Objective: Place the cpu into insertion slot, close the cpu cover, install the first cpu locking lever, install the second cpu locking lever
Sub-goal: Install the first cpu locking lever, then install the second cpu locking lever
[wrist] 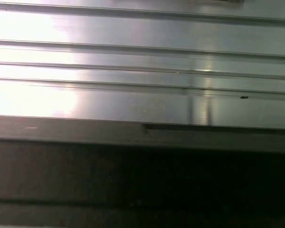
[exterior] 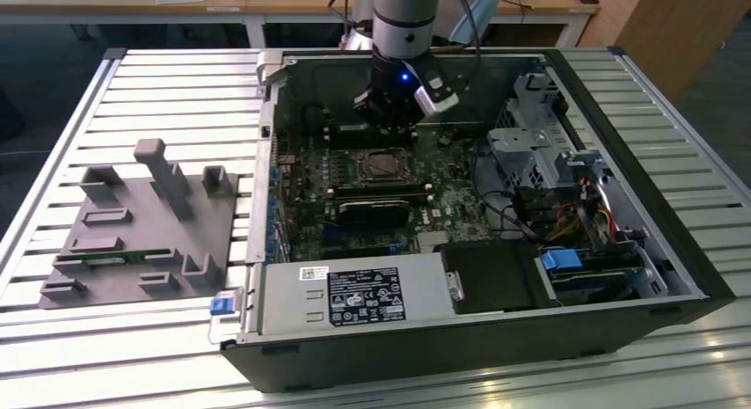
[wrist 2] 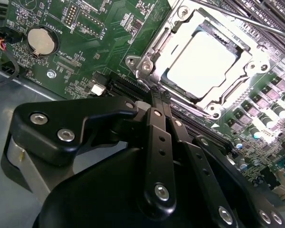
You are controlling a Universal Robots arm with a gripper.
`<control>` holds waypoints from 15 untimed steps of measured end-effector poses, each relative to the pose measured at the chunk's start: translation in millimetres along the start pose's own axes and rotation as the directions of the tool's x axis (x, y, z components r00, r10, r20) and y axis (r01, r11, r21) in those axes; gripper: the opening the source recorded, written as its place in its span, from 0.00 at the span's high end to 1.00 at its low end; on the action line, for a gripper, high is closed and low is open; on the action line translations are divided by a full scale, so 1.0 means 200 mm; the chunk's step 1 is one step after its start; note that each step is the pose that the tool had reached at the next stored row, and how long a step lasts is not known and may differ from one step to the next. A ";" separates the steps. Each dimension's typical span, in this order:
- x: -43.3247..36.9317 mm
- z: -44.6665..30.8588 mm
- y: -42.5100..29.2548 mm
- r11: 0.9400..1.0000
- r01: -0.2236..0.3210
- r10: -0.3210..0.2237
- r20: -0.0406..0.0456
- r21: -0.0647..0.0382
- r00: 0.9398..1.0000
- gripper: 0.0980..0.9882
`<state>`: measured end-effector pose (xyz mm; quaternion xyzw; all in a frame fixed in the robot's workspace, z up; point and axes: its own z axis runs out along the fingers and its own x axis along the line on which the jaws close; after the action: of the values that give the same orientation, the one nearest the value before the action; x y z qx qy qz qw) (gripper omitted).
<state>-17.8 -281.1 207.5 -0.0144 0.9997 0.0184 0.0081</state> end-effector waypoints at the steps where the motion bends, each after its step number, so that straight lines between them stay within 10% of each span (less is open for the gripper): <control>1: 0.000 -0.001 0.000 1.000 0.000 0.000 0.000 0.000 1.000 0.99; 15: 0.000 -0.005 -0.014 1.000 0.000 0.000 -0.001 0.000 1.000 0.99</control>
<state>-17.8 -284.0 208.4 -0.0144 0.9997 0.0183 0.0078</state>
